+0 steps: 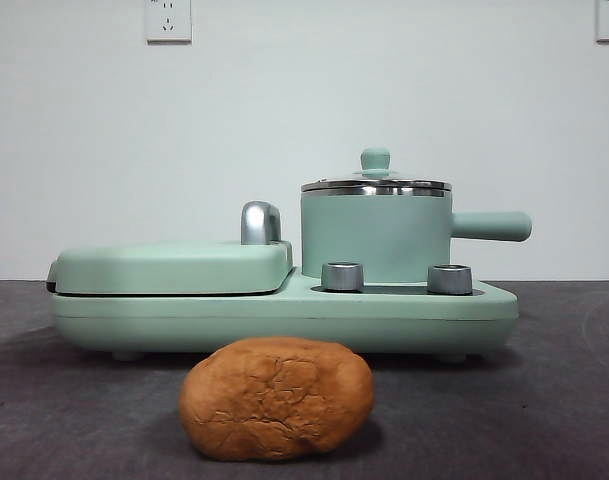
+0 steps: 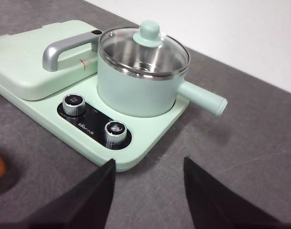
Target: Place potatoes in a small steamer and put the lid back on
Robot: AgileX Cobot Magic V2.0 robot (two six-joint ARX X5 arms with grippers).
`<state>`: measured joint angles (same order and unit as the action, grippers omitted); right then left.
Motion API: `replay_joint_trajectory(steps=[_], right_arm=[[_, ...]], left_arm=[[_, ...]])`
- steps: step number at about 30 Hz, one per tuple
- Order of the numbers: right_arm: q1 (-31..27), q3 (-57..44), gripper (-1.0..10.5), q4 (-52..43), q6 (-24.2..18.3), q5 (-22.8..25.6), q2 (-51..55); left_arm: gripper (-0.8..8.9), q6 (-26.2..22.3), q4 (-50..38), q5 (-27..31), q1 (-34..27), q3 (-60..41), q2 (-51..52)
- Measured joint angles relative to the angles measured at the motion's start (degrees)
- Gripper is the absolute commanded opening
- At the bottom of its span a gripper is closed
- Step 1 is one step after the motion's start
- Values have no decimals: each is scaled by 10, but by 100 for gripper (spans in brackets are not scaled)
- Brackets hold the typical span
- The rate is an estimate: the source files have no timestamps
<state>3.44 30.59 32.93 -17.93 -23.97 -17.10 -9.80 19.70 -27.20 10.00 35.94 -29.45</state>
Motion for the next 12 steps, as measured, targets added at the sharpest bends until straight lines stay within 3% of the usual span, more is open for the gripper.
replay_joint_trajectory(steps=[12], right_arm=[[0, 0, 227, 0, 19, 0, -6]], left_arm=[[339, 0, -125, 11, 95, 97, -230]])
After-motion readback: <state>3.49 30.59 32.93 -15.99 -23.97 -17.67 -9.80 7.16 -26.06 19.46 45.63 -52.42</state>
